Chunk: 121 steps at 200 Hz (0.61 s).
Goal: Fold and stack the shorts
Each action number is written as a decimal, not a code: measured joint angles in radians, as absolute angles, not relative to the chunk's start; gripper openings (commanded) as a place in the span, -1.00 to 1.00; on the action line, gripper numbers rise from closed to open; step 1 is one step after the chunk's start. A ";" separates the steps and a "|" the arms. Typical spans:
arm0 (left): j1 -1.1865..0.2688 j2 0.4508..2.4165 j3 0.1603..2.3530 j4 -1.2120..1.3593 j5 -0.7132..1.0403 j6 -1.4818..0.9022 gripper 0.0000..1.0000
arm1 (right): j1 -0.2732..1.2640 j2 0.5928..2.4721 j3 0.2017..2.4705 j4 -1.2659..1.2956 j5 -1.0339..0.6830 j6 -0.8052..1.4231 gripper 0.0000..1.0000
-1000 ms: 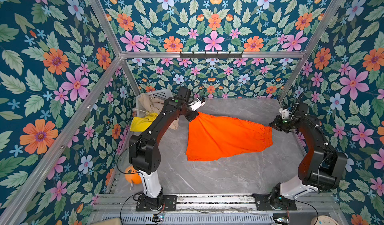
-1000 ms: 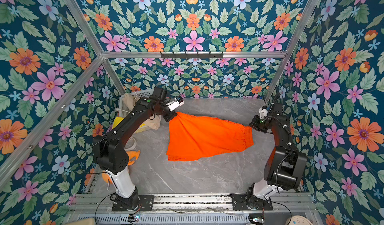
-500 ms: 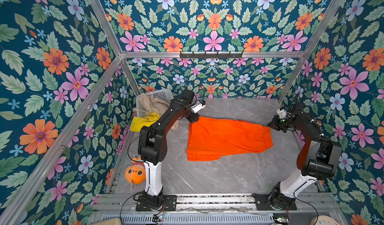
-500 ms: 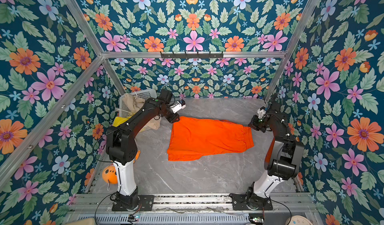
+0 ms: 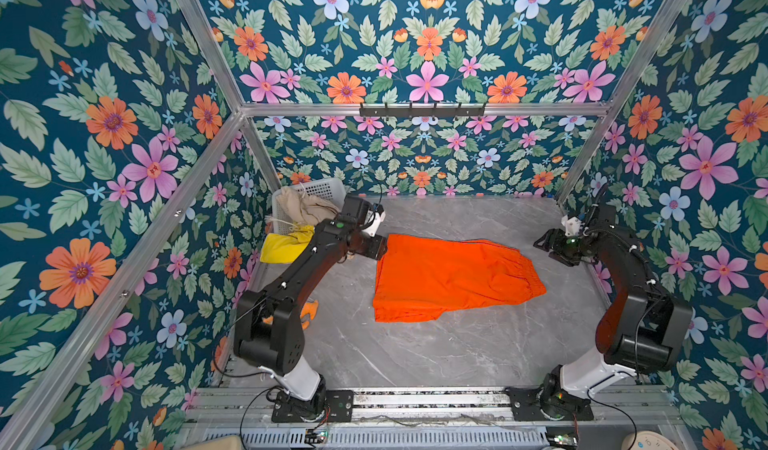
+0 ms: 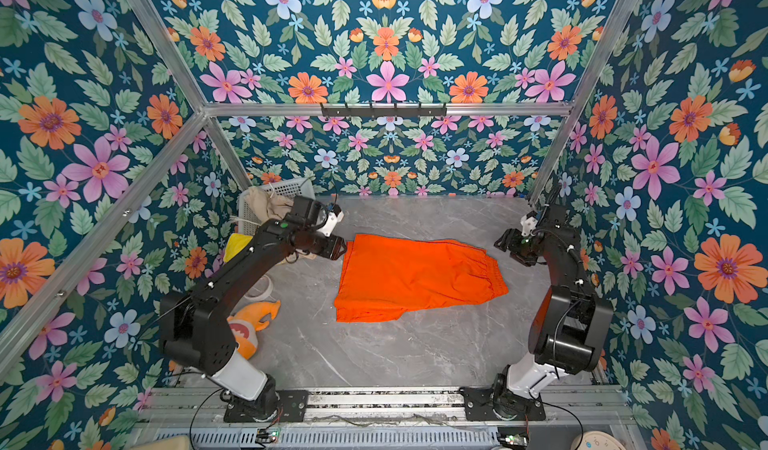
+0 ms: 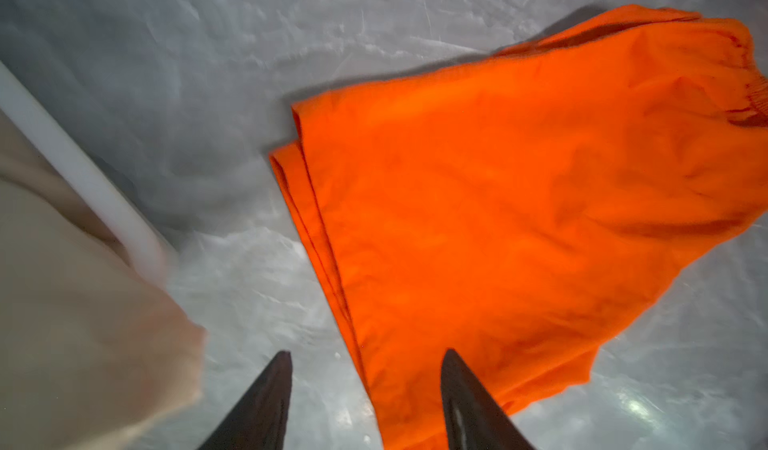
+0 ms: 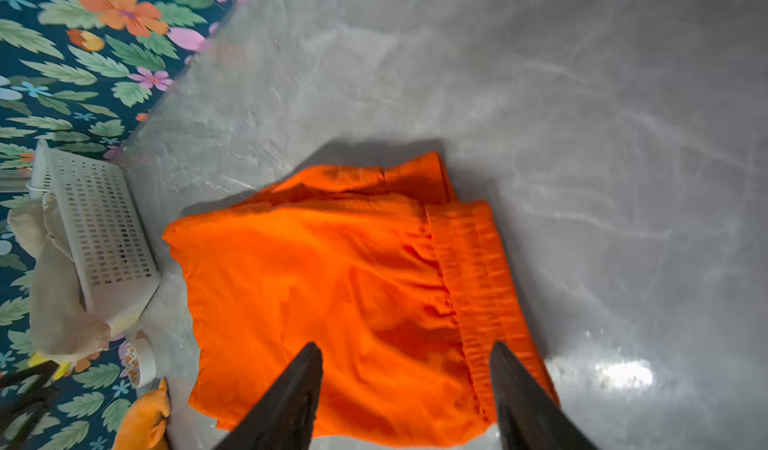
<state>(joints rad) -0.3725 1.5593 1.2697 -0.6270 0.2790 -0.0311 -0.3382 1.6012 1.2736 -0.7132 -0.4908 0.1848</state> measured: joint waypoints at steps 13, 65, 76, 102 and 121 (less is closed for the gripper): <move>-0.373 1.482 1.126 -0.591 0.311 -0.125 0.13 | -0.338 1.599 1.225 -0.733 -0.485 0.208 0.28; -0.372 1.304 0.783 -0.436 0.343 -0.421 0.07 | -0.340 1.625 1.142 -0.803 -0.419 0.289 0.29; -0.372 1.306 0.759 -0.411 0.344 -0.461 0.07 | -0.342 1.625 1.133 -0.811 -0.411 0.303 0.30; -0.371 1.328 0.720 -0.354 0.352 -0.546 0.08 | -0.344 1.625 1.111 -0.818 -0.381 0.332 0.32; -0.371 1.343 0.702 -0.325 0.355 -0.585 0.07 | -0.344 1.634 1.104 -0.819 -0.366 0.337 0.32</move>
<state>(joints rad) -0.3710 1.3426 0.7017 -0.3252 0.3550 -0.5850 -0.3435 1.6344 1.1038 -0.8188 -0.3664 0.3367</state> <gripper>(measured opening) 0.543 0.660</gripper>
